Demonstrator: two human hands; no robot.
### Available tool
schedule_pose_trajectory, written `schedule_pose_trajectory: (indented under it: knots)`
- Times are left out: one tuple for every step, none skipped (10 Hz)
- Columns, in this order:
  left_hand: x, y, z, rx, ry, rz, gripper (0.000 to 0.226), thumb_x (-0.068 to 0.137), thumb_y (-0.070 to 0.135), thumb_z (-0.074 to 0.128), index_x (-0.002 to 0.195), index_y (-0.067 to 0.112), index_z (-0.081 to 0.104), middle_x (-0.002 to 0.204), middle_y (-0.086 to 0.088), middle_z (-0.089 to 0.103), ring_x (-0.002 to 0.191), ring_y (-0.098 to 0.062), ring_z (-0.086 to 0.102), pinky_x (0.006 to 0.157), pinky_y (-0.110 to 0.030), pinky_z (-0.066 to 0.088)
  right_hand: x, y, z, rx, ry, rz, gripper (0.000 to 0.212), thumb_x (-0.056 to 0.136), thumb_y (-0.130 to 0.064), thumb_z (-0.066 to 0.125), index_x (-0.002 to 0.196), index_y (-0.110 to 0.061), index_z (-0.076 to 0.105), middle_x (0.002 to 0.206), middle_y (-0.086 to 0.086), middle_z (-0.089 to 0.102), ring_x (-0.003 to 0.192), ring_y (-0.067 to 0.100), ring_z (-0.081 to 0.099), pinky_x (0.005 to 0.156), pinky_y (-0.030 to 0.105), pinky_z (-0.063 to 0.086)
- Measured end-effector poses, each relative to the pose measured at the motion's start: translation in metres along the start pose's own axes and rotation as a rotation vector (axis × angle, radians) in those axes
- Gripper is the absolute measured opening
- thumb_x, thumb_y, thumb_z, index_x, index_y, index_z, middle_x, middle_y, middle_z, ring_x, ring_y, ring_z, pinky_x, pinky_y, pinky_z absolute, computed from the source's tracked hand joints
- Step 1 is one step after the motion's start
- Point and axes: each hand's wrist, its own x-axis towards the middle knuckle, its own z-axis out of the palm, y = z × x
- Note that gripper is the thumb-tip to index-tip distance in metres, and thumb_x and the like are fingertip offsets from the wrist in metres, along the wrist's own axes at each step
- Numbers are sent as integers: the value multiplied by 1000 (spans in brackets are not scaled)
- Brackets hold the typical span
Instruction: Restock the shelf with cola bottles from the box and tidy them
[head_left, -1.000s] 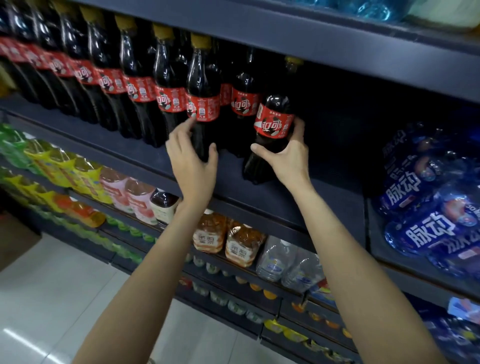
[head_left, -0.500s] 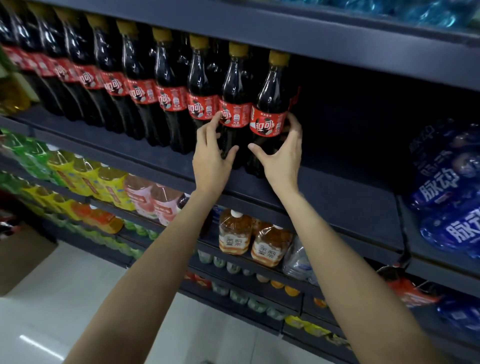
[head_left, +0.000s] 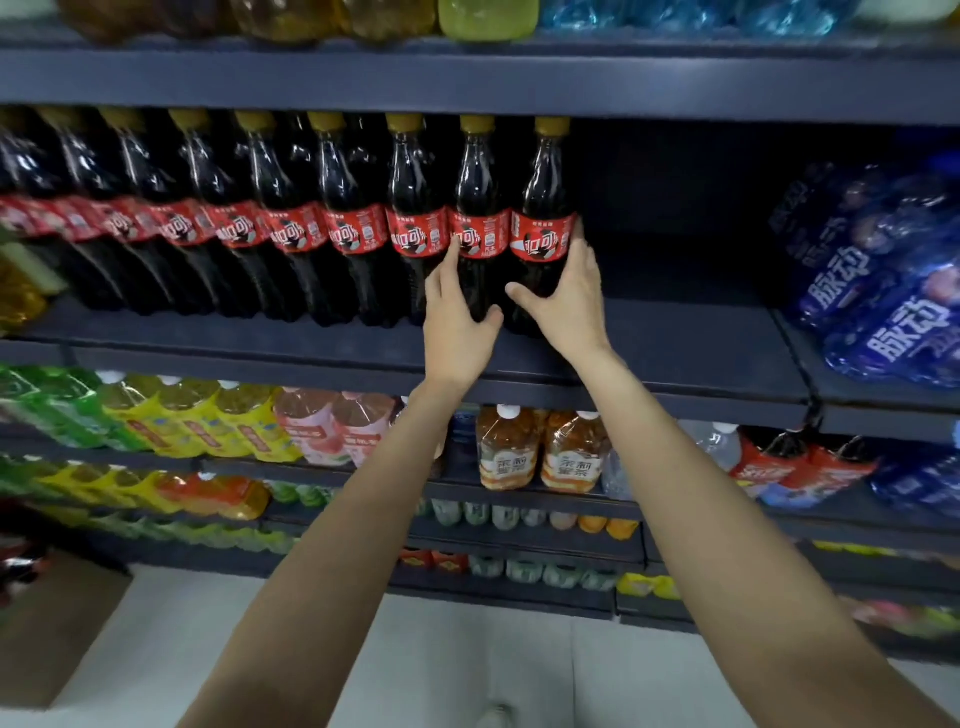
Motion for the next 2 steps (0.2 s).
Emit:
schedule_pose_trajectory:
  knots:
    - [-10, 3, -14, -4, -26, -65, 61, 89, 14, 61, 143, 18, 35, 147, -6, 35, 134, -19, 36, 110, -36, 36, -16, -15, -18, -48, -70, 47, 88, 81, -35, 70, 149, -12, 19, 151, 12, 26, 137, 30, 28, 113, 45, 29]
    - [-26, 8, -27, -90, 28, -155, 46, 91, 17, 59, 136, 17, 47, 135, -1, 52, 124, -13, 48, 103, -25, 38, -46, -26, -37, -129, 1, -38, 65, 89, -30, 62, 145, -16, 33, 144, 8, 41, 131, 26, 40, 106, 41, 37]
